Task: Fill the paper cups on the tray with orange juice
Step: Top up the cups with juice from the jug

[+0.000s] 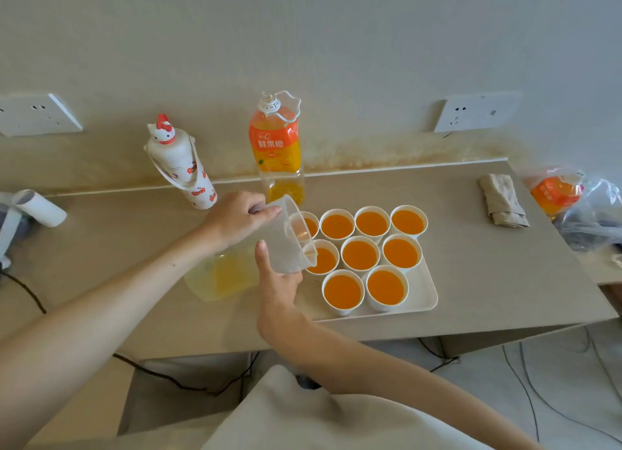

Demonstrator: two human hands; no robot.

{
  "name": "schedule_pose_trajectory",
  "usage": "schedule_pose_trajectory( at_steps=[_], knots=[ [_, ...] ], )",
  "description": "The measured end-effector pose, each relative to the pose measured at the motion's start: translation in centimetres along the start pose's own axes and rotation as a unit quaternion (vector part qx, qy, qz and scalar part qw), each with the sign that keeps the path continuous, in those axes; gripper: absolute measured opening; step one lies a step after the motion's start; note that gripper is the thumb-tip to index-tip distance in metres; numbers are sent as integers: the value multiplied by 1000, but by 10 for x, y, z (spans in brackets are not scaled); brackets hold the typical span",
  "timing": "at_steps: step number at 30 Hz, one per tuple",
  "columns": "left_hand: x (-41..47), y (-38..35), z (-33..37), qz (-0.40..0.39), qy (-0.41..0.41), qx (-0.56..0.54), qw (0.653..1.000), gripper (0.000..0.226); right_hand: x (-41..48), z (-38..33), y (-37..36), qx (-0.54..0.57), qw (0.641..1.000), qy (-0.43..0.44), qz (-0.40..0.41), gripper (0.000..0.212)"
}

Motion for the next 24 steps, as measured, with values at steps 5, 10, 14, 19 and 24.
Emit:
schedule_pose_trajectory(
  at_steps=[5,10,14,19,24],
  knots=[
    [3,-7,7,-19,-1,19,1000,52,3,7,5,5,999,-46,2,88],
    [6,-6,19,-14,8,53,998,52,7,5,5,27,999,-40,-22,97],
    [8,-6,26,-15,10,83,996,51,10,7,1,43,997,-52,-46,117],
    [8,-7,30,-17,15,99,995,50,11,14,2,53,995,-78,-43,114],
    [8,-7,31,-18,22,103,994,51,11,7,-1,59,993,-75,-69,113]
  ],
)
Point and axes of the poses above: each hand's wrist, its own x-axis towards the middle knuckle, its own y-axis out of the back of the hand, z = x × y, the point moved 9 cm from there along x, towards the middle knuckle, and after that the axes turned 13 degrees about x, right-handed, at the moved point
